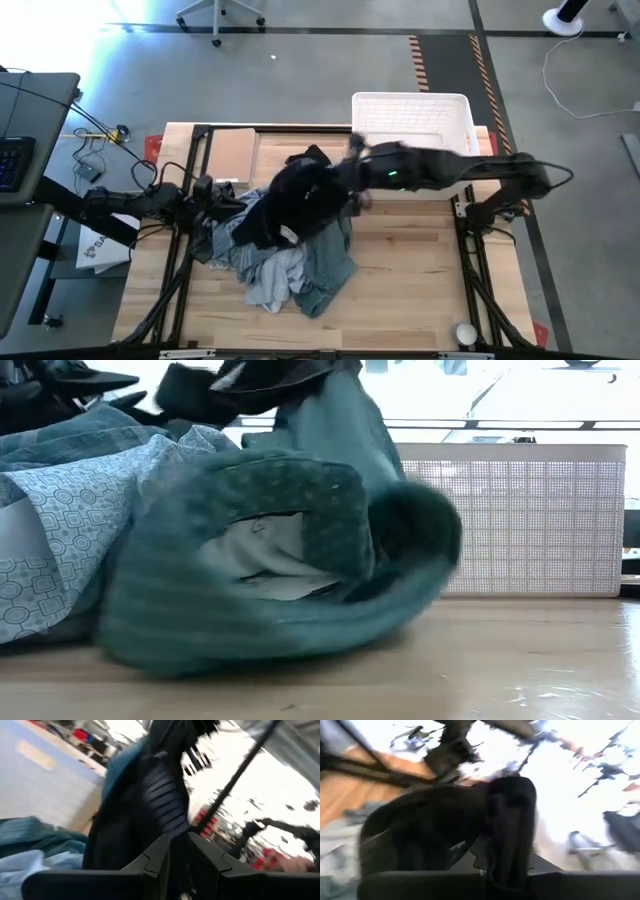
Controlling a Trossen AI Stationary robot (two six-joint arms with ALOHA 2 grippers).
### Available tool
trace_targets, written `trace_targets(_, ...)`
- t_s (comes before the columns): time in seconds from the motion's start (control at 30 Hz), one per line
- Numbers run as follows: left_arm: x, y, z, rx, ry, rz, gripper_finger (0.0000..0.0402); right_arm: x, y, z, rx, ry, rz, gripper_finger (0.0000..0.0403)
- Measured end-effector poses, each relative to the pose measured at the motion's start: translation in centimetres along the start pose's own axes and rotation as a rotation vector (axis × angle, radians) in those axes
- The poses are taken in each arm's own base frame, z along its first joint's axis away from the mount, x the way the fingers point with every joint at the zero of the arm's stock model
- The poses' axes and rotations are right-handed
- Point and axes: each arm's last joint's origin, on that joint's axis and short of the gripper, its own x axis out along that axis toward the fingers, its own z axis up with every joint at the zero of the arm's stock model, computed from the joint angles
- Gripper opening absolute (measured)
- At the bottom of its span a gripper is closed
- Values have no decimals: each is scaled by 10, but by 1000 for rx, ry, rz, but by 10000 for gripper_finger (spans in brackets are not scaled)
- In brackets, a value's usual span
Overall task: Sort clothes
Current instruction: Put the black boxer into the white laundry bin
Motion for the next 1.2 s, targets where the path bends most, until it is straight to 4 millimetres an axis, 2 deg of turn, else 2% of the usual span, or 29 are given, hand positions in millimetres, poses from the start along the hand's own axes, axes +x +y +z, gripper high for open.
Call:
trace_targets(0.07,0,-2,-2,36,10,-8,62,-15,-14,5,28,-31,-78,14)
trace_targets(0.13,0,-3,-3,68,14,-3,62,-26,-25,8,79,-77,-78,18)
trace_targets(0.23,1,-3,-5,110,17,23,62,-27,-28,9,153,-145,96,19)
trace_targets(0.3,1,-3,-6,139,15,49,62,-10,-18,5,175,-144,272,19)
trace_targets(0.37,1,-3,-5,207,-8,84,62,14,0,-3,190,-101,418,19)
trace_targets(0.5,1,-3,0,287,-77,143,62,70,44,-27,187,30,554,20)
trace_targets(0.63,1,-3,-2,175,-40,102,62,118,78,-58,174,179,443,25)
trace_targets(0.73,1,-2,-7,154,18,79,62,136,86,-75,126,255,351,50)
trace_targets(0.83,1,-1,-8,152,34,79,62,138,87,-79,111,285,316,96)
trace_targets(0.93,1,-1,-8,151,32,80,62,127,81,-73,44,319,298,149)
trace_targets(1.1,1,0,-8,173,21,108,62,95,57,-38,11,345,199,228)
trace_targets(1.2,1,0,-7,164,13,123,62,85,55,-23,30,325,237,251)
